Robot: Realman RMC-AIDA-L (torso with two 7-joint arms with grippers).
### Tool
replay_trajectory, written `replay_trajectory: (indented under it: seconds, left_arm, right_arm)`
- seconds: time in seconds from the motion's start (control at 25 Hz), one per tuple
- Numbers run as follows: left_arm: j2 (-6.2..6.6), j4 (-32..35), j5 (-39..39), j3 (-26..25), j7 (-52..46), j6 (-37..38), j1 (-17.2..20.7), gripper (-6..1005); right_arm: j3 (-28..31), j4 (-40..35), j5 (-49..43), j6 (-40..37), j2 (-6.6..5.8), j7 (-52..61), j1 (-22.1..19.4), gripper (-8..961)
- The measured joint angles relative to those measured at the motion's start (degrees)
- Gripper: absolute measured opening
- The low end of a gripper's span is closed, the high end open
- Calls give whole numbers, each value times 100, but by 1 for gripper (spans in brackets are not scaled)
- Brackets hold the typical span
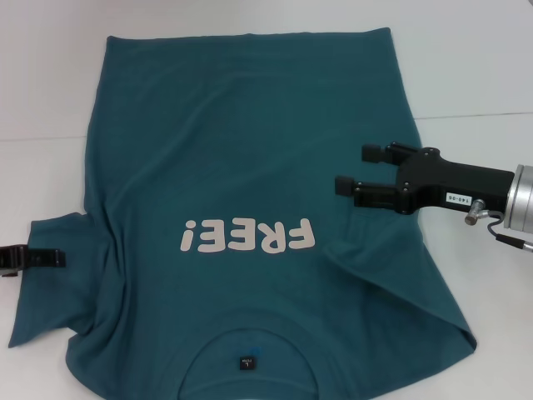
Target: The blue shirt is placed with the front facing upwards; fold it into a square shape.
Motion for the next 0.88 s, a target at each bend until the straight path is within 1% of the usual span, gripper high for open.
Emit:
replay_trajectory:
  seconds: [0.4,0.88]
  left_arm:
    - [-4,80,0,-26,63,-32,7,936]
    - [-57,94,-1,11,63,21,-43,936]
  right_arm:
    - [0,1,0,-8,10,0,-4,928]
    - [0,1,0,-5,14,0,-9,927]
